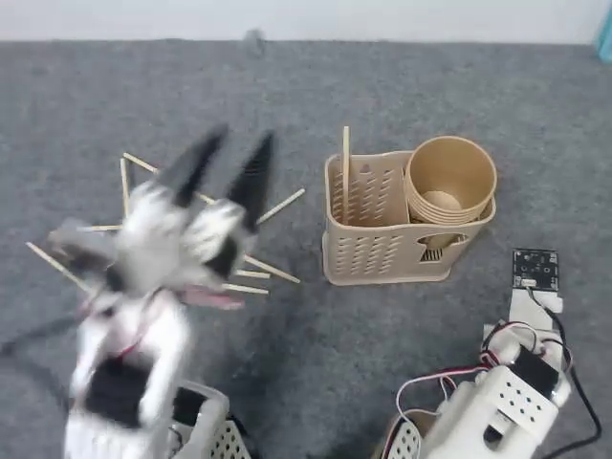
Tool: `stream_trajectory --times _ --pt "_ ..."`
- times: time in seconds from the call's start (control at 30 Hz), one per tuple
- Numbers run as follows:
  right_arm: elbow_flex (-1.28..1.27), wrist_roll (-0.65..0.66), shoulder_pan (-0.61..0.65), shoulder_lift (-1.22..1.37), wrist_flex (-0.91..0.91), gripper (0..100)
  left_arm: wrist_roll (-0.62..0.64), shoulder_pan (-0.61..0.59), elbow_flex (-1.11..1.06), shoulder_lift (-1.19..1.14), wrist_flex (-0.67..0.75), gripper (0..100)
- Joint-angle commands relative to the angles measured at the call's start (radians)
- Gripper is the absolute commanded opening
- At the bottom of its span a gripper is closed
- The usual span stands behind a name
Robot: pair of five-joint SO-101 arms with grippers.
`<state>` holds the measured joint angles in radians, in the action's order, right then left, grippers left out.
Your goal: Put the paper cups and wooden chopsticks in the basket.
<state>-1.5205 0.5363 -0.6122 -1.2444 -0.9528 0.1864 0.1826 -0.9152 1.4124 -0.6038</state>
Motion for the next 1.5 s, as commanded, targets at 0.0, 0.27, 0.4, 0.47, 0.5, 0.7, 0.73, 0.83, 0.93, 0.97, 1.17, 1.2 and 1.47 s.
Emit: stream_trajectory --times 0.0,0.27,0.4,0.47,0.5,0.7,0.73,0.83,0.93,0.97,1.17,1.2,1.47 --pt "0.012 0.012 -0.012 -0.015 -0.001 0.8 -0.008 -0.397 -0.01 0.342 -0.279 17" --pt "0.192 0.068 -0.128 -0.016 -0.019 0.8 -0.006 -0.987 -0.266 0.305 -0.413 17" --pt "0.35 0.068 -0.133 -0.016 -0.111 0.9 -0.006 -1.056 -0.487 0.287 -0.339 17" --pt "0.466 0.06 -0.122 -0.015 -0.189 0.9 -0.006 -1.056 -0.568 0.287 -0.327 17" --pt "0.535 0.06 -0.102 -0.007 -0.243 0.9 -0.011 -1.046 -0.591 0.287 -0.325 17" --pt "1.03 -0.005 0.128 0.108 -0.624 1.0 -0.143 -0.965 -0.624 0.287 -0.404 17" --pt "1.12 -0.037 0.173 0.157 -0.682 1.1 -0.157 -0.95 -0.624 0.287 -0.419 17" --pt "1.386 -0.121 0.32 0.348 -0.842 4.7 -0.166 -0.913 -0.636 0.287 -0.423 17" --pt "1.542 -0.161 0.43 0.472 -0.845 8.5 -0.166 -0.891 -0.661 0.287 -0.384 17" --pt "1.582 -0.144 0.461 0.493 -0.84 8.7 -0.166 -0.89 -0.665 0.287 -0.373 17" --pt "1.936 0.014 0.751 0.518 -0.842 9.0 -0.166 -0.891 -0.668 0.287 -0.367 17" --pt "1.998 0.014 0.794 0.526 -0.842 9.1 -0.167 -0.891 -0.668 0.287 -0.367 17" --pt "2.008 -0.13 1.224 0.705 -0.84 9.1 -0.167 -0.888 -0.668 0.287 -0.365 17"
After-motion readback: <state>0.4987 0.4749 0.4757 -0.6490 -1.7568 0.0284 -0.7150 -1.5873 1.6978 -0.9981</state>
